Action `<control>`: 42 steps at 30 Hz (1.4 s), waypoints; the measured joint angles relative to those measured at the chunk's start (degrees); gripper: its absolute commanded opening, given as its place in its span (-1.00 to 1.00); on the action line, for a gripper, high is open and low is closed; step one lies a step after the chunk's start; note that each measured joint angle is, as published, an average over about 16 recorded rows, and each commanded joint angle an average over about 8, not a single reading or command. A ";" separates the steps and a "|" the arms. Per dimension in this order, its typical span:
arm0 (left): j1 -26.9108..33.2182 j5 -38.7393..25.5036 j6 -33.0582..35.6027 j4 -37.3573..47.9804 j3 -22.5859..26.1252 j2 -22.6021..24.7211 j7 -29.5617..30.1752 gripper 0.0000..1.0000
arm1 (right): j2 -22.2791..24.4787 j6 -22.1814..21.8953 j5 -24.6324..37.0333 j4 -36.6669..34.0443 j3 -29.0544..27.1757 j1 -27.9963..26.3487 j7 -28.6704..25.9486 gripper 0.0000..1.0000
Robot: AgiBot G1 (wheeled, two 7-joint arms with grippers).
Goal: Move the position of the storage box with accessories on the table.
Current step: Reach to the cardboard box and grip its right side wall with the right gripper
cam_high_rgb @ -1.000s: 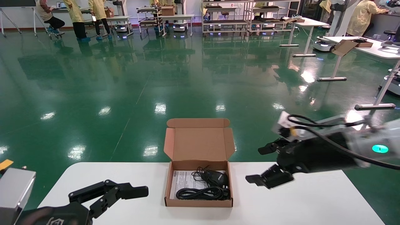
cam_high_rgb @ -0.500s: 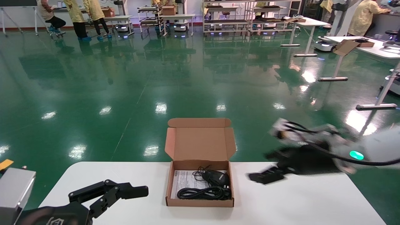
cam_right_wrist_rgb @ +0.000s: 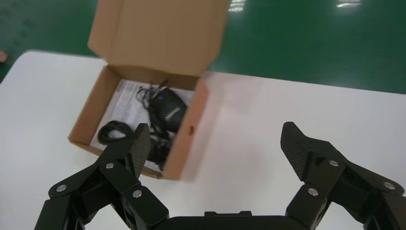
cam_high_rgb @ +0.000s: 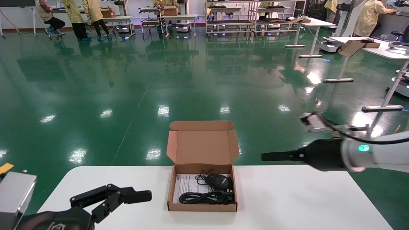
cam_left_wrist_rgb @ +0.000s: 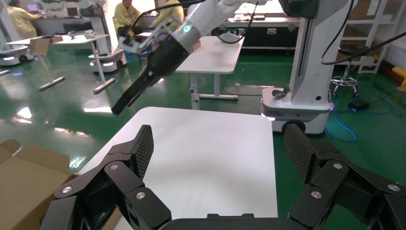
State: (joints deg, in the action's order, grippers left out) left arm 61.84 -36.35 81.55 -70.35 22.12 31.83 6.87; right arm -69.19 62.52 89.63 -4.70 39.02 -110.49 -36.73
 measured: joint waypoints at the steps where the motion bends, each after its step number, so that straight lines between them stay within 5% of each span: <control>1: 0.00 0.00 0.00 0.00 0.00 0.00 0.00 1.00 | -0.70 -0.80 0.10 -0.02 0.07 0.22 -0.48 1.00; 15: 0.00 0.00 0.00 0.00 0.00 0.00 0.00 1.00 | -8.15 -10.67 2.39 5.03 1.70 7.77 -5.26 1.00; 35: 0.00 0.00 0.00 0.00 0.00 0.00 0.00 1.00 | -8.73 -18.12 3.34 14.09 5.48 16.83 -12.10 0.99; 38: 0.00 0.00 0.00 0.00 0.00 0.00 0.00 1.00 | -8.72 -18.79 3.10 14.55 6.03 17.36 -12.67 0.62; 42: 0.00 0.00 0.00 0.00 0.00 0.00 0.00 1.00 | -8.70 -19.56 2.64 15.03 6.67 17.96 -13.25 -0.38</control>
State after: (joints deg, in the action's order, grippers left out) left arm 61.84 -36.34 81.55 -70.35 22.12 31.83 6.87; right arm -77.89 42.96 92.27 10.34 45.70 -92.53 -49.98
